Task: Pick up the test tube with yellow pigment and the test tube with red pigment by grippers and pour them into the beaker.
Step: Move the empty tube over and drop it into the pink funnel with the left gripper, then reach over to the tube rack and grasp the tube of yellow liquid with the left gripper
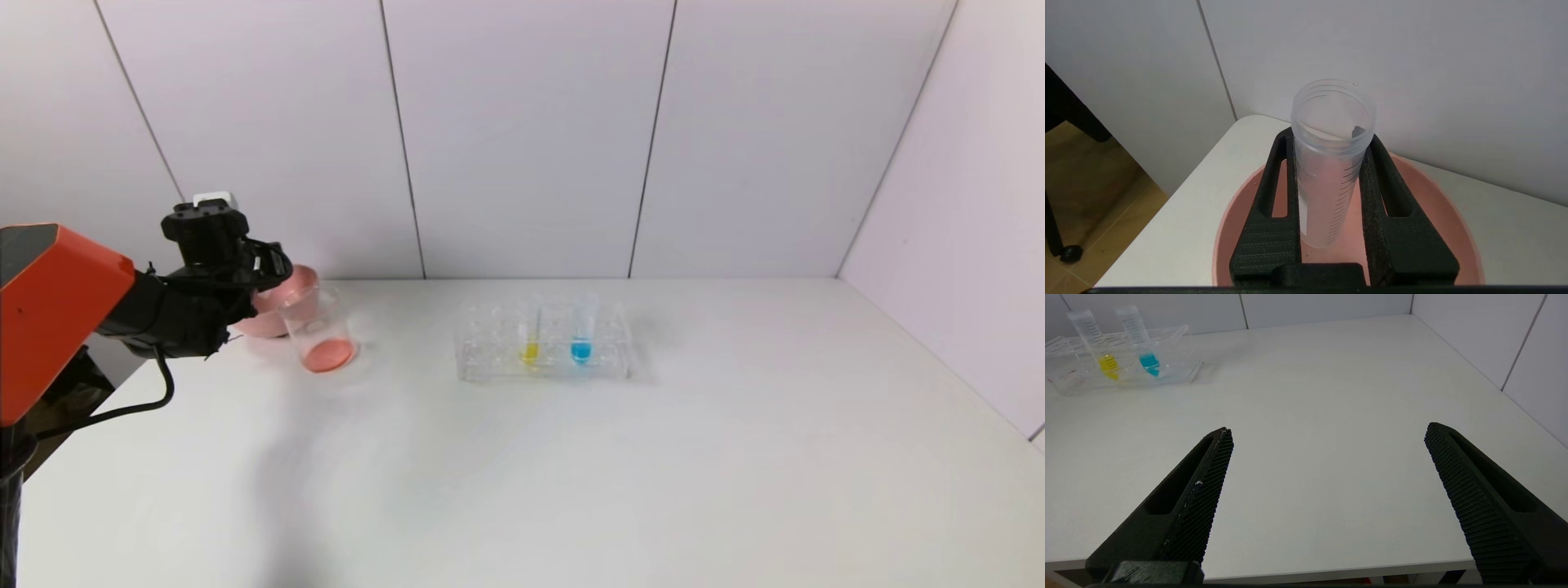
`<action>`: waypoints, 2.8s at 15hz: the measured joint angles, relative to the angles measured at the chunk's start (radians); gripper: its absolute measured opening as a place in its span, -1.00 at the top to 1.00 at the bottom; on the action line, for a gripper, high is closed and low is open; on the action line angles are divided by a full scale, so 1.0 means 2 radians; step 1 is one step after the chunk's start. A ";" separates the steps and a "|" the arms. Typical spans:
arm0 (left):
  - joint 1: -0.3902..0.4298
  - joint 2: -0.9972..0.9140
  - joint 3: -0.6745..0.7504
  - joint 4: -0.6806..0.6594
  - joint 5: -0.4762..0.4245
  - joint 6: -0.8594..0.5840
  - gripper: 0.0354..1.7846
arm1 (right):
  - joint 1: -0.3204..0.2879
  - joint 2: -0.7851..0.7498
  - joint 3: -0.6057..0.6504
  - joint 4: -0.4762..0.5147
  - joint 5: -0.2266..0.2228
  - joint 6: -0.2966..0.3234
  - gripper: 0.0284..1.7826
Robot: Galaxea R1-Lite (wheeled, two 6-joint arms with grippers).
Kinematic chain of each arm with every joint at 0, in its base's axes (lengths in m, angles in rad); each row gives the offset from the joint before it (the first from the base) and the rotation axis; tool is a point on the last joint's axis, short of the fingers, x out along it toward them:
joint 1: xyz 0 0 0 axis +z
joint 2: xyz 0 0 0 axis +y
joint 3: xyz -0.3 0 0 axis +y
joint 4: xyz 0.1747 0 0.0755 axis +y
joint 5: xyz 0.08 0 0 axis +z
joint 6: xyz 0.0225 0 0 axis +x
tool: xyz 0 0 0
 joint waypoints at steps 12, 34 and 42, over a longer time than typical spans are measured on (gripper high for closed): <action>-0.017 -0.006 -0.003 0.004 -0.001 0.011 0.54 | 0.000 0.000 0.000 0.000 0.000 0.000 -0.92; -0.015 -0.106 0.078 0.018 -0.062 0.003 -0.98 | 0.000 0.000 0.000 0.000 0.000 0.000 -0.92; -0.026 -0.315 0.334 0.016 -0.308 0.009 -0.98 | 0.000 0.000 0.000 0.000 0.000 0.000 -0.92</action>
